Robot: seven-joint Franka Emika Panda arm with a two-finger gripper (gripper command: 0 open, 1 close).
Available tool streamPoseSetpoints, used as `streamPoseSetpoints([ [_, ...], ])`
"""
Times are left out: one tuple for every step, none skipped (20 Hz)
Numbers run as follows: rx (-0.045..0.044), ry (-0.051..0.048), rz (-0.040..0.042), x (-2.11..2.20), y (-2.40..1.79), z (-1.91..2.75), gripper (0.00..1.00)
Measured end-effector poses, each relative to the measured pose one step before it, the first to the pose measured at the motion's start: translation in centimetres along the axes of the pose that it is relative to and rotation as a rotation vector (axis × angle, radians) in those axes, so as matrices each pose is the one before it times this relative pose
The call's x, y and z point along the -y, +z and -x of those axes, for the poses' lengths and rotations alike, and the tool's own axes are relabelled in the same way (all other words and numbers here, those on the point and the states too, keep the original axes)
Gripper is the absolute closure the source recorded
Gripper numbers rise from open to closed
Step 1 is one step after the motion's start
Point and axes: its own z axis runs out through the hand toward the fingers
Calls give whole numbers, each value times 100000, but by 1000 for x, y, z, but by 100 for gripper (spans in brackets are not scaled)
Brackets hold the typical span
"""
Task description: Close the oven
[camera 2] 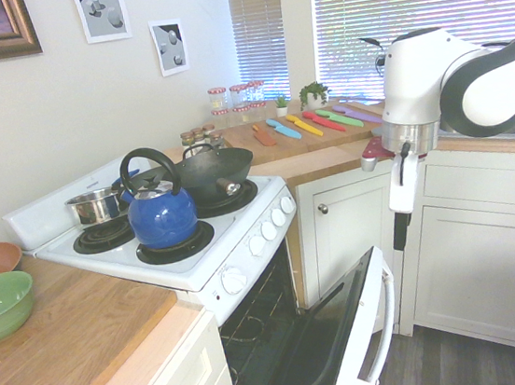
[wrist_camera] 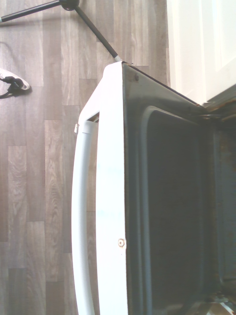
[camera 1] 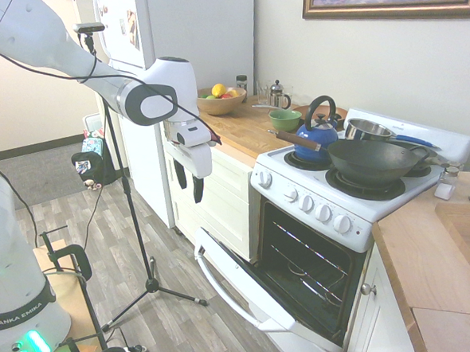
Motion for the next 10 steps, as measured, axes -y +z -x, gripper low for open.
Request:
streamPoseSetpoints([
  [119,-82,18,3,40,1,0],
  [100,-493,-76,-31,3,-37,0],
  [-44,176,420,-169,13,-158,0],
  [-8,723,957,-380,48,-334,0],
  [8,905,1059,-479,66,-432,0],
  [673,1576,1582,-584,195,-455,0],
  [1028,1818,1308,-483,375,-415,0],
  [898,1149,993,-240,538,-347,0],
  [904,696,1157,-20,838,-248,0],
  [1251,81,1202,168,1106,-197,0],
])
